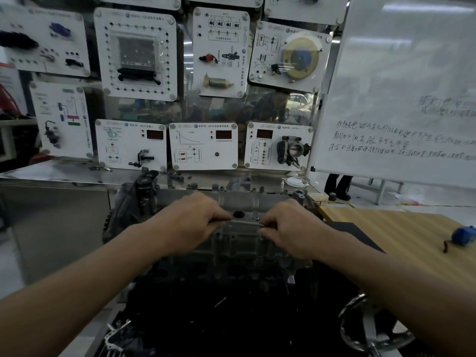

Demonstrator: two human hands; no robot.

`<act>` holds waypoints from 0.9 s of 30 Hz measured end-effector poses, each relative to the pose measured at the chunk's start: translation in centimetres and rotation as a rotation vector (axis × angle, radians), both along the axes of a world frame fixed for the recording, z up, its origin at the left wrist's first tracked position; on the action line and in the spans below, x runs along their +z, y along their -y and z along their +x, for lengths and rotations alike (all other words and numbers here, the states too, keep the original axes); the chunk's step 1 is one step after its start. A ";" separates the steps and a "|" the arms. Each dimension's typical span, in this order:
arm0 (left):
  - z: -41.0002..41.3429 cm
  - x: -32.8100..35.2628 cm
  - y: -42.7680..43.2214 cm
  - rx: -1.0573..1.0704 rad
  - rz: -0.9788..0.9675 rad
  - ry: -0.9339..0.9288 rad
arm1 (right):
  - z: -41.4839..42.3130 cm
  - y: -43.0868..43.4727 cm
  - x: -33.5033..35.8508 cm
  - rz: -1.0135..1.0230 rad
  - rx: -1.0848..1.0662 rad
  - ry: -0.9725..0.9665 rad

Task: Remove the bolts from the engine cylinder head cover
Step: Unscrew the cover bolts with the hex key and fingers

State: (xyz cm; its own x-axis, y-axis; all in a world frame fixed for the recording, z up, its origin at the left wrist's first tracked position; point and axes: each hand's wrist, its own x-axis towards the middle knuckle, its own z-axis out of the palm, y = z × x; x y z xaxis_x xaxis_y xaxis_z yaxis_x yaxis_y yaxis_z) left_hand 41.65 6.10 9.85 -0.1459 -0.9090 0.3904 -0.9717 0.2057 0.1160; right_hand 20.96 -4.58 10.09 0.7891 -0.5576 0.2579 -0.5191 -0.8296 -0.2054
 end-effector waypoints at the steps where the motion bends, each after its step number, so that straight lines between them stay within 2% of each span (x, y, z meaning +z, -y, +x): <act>1: -0.2 -0.2 0.0 0.023 -0.007 0.009 | 0.1 0.0 0.1 -0.007 0.003 -0.010; 11: -2.9 -3.0 -1.0 0.227 -0.101 0.216 | -0.6 -0.7 -0.8 -0.008 0.057 -0.010; 20: -5.3 -3.6 -2.9 0.347 -0.097 0.231 | -1.1 -1.4 -1.2 -0.016 0.100 -0.024; 24: -10.0 -4.4 -4.5 0.432 -0.054 0.128 | -1.0 -0.9 -0.9 -0.080 0.136 -0.030; 27: -15.1 -4.5 -4.5 0.334 0.105 -0.101 | -1.2 -0.3 -1.1 -0.136 0.182 -0.023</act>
State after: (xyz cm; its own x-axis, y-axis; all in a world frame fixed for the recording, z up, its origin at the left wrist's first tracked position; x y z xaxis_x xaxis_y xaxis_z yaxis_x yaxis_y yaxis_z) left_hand 26.52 10.62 5.37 0.1999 -0.9359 0.2902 -0.9660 -0.1387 0.2181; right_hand 19.79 -4.28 8.97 0.8800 -0.3667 0.3020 -0.3615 -0.9293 -0.0750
